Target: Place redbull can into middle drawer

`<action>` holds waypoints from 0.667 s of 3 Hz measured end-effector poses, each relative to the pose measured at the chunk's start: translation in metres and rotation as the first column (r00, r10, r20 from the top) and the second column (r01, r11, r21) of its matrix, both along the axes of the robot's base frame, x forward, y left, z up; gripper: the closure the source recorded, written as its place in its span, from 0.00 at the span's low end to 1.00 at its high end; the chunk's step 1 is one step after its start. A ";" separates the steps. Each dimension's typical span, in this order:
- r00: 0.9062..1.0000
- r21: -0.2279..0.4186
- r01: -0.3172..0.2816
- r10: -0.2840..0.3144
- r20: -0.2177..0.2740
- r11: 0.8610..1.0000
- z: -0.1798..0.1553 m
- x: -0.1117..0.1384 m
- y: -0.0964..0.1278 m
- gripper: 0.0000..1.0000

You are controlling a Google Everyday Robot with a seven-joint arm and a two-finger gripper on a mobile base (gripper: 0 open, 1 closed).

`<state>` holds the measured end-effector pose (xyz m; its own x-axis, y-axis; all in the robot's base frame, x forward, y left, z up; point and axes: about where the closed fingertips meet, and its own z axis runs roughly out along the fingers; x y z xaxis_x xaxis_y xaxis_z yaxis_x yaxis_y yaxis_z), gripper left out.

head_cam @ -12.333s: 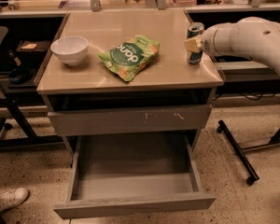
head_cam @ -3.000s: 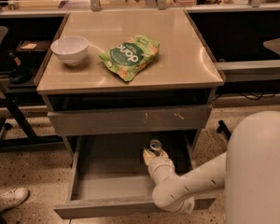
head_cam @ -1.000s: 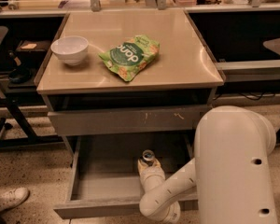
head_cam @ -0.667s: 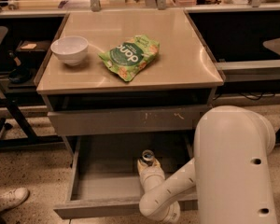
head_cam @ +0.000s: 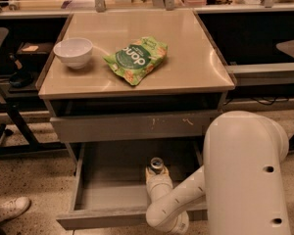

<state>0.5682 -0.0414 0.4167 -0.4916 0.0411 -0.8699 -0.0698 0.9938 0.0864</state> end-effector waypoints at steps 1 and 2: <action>1.000 0.000 0.000 0.000 0.000 1.000 0.000 0.000 0.000 0.12; 1.000 0.000 0.000 0.000 0.000 1.000 0.000 0.000 0.000 0.00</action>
Offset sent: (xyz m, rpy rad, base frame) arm 0.0000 0.0000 0.0000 0.0000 0.0000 0.0000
